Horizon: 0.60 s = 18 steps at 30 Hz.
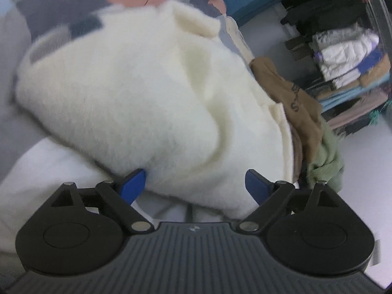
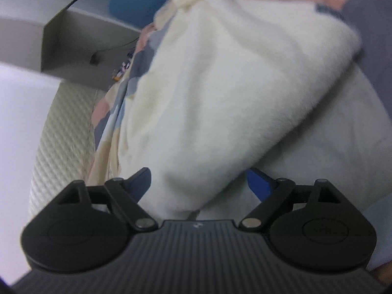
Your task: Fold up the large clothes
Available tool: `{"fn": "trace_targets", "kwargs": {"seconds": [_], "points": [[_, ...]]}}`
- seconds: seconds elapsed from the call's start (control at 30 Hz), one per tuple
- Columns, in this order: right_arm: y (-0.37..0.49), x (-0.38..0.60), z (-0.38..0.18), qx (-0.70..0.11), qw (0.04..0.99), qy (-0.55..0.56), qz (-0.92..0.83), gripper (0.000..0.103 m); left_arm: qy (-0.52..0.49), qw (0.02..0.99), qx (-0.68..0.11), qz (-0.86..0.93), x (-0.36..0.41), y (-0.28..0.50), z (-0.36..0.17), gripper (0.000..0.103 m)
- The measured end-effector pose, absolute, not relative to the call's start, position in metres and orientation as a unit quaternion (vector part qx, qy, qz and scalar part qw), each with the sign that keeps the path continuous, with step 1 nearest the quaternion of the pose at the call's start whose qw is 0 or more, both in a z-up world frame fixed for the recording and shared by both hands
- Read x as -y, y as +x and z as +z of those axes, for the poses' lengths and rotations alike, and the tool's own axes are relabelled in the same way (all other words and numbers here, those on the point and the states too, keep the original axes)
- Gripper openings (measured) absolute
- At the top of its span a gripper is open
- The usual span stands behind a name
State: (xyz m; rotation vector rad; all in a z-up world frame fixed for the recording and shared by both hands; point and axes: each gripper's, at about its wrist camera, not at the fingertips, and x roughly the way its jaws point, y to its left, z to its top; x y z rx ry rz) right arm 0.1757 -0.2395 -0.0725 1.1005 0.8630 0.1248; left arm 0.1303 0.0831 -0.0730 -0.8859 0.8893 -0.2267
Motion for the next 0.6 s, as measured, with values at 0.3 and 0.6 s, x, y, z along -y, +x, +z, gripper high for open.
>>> {"fn": "trace_targets", "kwargs": {"seconds": [0.3, 0.6], "points": [[0.197, 0.236, -0.088, -0.397, 0.729, 0.555, 0.051, 0.089, -0.518, 0.741, -0.410, -0.117, -0.102, 0.139, -0.100, 0.099], [0.183, 0.255, -0.063, -0.307, 0.717, 0.615, 0.116, 0.089, -0.536, 0.730, -0.404, -0.128, -0.096, 0.142, -0.108, 0.100]]}}
